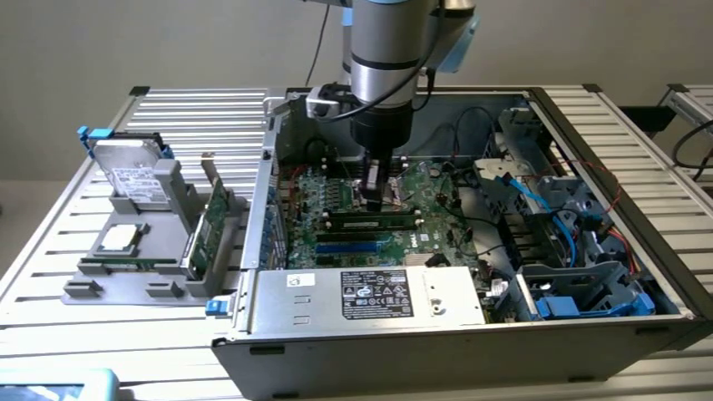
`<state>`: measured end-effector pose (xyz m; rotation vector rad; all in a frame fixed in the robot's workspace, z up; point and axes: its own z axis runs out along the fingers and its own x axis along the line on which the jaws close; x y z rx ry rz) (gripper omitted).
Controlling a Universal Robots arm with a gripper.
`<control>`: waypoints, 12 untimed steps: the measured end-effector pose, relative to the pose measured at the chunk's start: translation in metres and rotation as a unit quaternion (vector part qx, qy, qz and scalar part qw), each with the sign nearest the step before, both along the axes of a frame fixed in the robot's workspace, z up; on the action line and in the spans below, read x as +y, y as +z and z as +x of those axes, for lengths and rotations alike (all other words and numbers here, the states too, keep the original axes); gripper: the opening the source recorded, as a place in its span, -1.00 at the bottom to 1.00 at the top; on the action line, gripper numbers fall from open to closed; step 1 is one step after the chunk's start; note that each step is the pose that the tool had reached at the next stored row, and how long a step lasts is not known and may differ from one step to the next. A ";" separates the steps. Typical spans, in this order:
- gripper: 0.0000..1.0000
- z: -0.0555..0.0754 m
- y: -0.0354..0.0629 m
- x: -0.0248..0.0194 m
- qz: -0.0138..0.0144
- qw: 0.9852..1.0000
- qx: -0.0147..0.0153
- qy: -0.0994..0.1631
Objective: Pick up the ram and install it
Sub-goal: 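Press down the ram until it locks into place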
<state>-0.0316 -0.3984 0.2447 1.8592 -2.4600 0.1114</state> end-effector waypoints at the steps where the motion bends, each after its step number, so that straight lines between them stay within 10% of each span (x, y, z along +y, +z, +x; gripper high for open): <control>1: -0.79 0.000 0.0000 0.0000 0.000 1.000 0.000 -0.007; 12: -0.79 0.000 0.0000 0.0000 -0.003 0.998 -0.002 -0.070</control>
